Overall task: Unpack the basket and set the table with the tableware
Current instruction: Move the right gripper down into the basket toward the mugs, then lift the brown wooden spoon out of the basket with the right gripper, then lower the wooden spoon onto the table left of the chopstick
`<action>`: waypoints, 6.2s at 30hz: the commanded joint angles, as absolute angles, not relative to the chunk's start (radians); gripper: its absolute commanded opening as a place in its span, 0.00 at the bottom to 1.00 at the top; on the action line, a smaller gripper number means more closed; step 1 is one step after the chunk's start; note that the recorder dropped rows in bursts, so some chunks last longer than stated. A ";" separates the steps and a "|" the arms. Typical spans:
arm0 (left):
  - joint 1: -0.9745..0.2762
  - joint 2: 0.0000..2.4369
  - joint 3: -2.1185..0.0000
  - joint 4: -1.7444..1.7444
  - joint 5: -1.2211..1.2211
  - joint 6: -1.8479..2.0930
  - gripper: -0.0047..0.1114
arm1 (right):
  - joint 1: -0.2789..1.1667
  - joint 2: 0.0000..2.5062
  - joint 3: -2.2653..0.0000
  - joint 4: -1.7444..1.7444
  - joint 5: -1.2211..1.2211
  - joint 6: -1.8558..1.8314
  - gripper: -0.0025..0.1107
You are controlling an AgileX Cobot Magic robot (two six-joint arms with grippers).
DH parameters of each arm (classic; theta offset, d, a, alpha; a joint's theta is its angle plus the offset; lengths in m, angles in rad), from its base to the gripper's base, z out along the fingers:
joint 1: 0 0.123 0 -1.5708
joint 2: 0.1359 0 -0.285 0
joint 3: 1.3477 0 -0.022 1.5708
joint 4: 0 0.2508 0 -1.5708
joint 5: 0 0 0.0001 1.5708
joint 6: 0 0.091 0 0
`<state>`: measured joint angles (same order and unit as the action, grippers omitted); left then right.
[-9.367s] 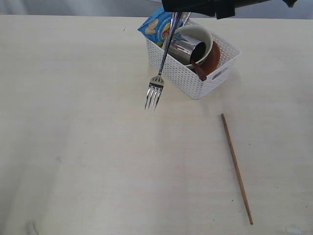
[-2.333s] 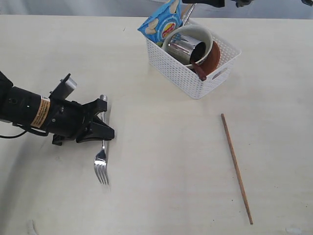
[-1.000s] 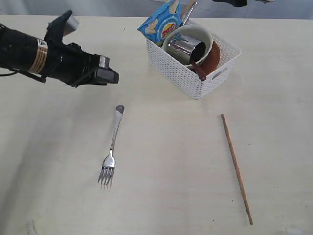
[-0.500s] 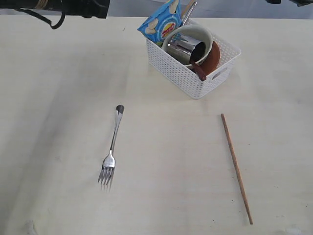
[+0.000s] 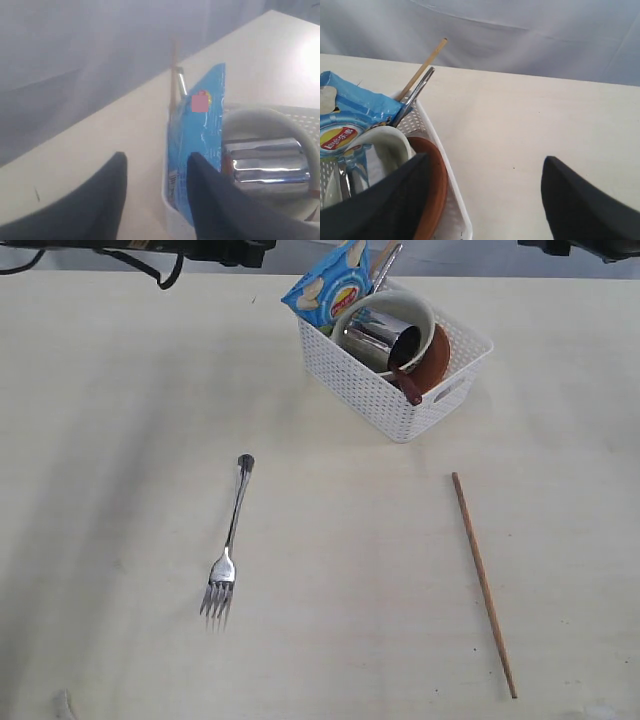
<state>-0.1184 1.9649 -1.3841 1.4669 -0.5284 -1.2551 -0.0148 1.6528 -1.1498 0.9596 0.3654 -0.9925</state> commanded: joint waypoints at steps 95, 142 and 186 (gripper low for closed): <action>-0.202 2.013 -1.456 1.453 -0.366 -1.297 0.67 | 0.426 1.514 -1.220 -0.039 1.092 0.014 0.03; -0.202 2.013 -1.454 1.487 -0.397 -1.347 0.67 | 0.424 1.597 -1.384 -0.025 1.221 -2.123 0.02; -0.202 2.013 -1.453 1.494 -0.393 -1.362 0.67 | 0.759 1.727 -0.784 -0.468 0.494 -2.037 0.02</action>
<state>-0.2028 2.0134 -1.4486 1.4996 -0.3971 -1.3527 0.7577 1.6892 -0.7886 -0.4644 0.5186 -2.0470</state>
